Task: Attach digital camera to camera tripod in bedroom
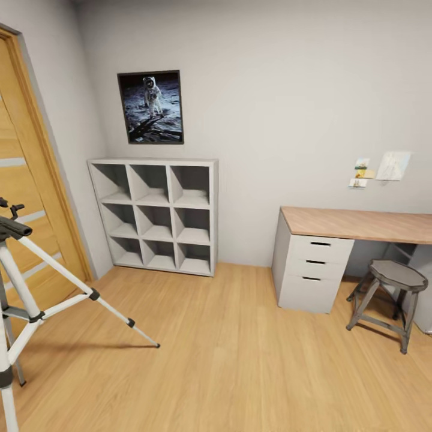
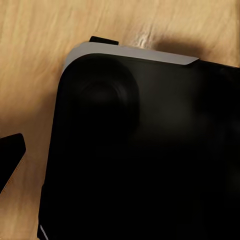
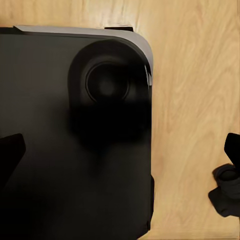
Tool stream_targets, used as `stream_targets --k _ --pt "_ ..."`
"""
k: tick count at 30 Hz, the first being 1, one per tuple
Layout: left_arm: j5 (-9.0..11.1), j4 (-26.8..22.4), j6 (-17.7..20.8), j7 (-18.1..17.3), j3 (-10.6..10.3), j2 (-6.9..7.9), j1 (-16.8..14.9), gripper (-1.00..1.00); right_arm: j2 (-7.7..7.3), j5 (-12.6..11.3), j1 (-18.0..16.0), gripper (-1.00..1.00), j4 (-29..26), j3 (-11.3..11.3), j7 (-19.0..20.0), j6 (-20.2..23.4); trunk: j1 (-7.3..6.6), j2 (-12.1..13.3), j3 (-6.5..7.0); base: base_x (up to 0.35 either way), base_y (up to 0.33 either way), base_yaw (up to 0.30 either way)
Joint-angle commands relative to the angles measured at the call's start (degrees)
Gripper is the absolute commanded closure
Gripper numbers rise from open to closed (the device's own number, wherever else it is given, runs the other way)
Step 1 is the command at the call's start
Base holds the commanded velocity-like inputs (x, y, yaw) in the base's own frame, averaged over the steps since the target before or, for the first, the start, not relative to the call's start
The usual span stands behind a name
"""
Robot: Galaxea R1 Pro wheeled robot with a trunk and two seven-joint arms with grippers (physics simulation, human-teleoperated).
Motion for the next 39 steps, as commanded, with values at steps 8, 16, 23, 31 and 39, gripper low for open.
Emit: stream_targets --k 8,16,23,31,39 --pt "0.32 -0.01 -0.24 0.03 -0.01 0.04 0.02 -1.00 0.03 -0.10 -0.04 -1.00 0.10 -0.01 0.06 -0.31 0.00 -0.02 -0.04 0.000 0.000 -0.298" --pt "0.38 0.02 -0.18 0.03 0.04 0.11 0.02 -1.00 0.04 -0.10 -0.04 -1.00 0.07 -0.01 0.06 -0.31 0.00 -0.02 -0.04 0.000 0.000 -0.298" --pt "0.40 0.04 -0.13 0.03 0.04 0.08 0.01 -1.00 0.01 -0.10 -0.04 -1.00 0.09 -0.01 0.06 -0.31 0.00 -0.02 -0.04 0.000 0.000 -0.298" --pt "0.40 0.03 -0.14 0.03 0.07 0.02 0.02 -1.00 0.02 -0.10 -0.04 -1.00 0.09 -0.01 0.06 -0.31 0.00 -0.02 -0.04 0.000 0.000 -0.298" --pt "0.40 0.02 -0.15 0.03 0.07 0.04 0.02 -1.00 0.04 -0.10 -0.04 -1.00 0.09 -0.01 0.06 -0.31 0.00 -0.02 -0.04 0.000 0.000 -0.298"
